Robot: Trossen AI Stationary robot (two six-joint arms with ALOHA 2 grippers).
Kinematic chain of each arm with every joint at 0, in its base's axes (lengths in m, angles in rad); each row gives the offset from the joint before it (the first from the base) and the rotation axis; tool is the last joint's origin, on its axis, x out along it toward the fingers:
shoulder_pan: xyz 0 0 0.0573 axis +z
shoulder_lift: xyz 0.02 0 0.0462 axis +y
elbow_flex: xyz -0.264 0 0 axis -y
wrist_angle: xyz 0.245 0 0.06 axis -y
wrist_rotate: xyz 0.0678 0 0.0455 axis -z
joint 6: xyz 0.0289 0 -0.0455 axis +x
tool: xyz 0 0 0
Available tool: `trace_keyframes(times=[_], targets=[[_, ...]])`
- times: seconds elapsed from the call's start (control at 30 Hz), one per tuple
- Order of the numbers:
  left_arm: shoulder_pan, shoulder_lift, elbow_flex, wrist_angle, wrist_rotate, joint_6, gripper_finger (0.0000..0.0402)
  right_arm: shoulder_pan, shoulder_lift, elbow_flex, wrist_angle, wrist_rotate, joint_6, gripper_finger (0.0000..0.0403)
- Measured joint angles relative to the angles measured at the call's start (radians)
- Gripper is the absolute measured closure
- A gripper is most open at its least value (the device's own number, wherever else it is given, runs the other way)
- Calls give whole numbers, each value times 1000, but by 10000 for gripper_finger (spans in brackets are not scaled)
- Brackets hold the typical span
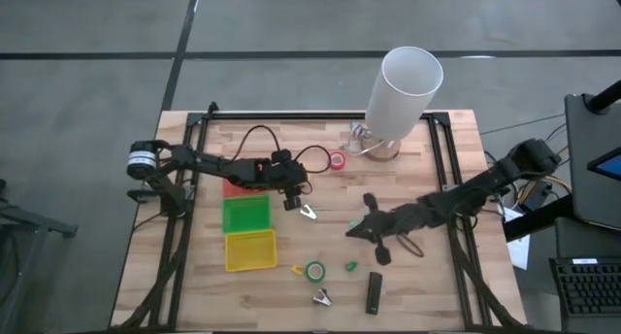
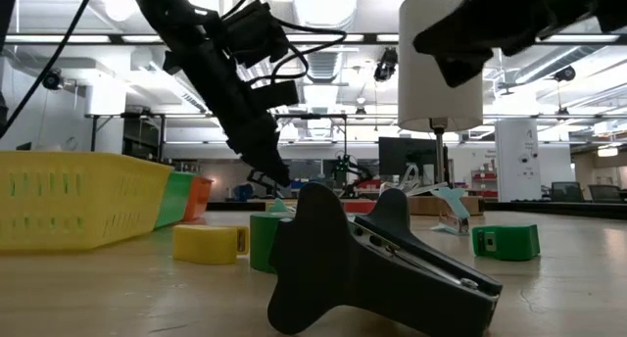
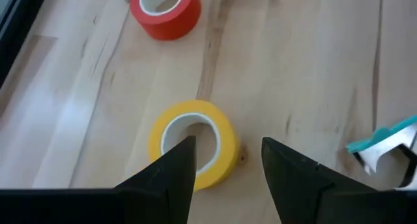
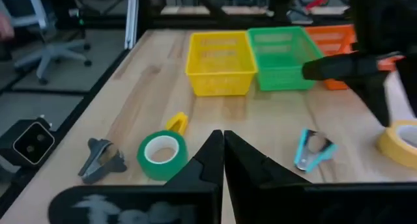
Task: Pick and place Stapler, Stapler remover, tape
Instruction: Put the yellow tape into the orange basket
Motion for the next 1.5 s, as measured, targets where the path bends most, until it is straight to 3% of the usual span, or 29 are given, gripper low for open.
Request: trace_keyframes(times=[0.37,0.8,0.93,1.2,1.5], targets=[[37,9,-10,9,60,57,225,-25,-202,-156,2,77,41,394],[49,140,17,53,56,64,228,-25,-218,-228,82,82,82,394],[49,145,20,54,43,58,256,-25,-218,-231,80,84,82,394],[49,114,17,43,58,50,359,-25,-218,-231,80,84,82,394],[39,53,47,-36,57,35,355,-25,-218,-231,79,86,81,394]])
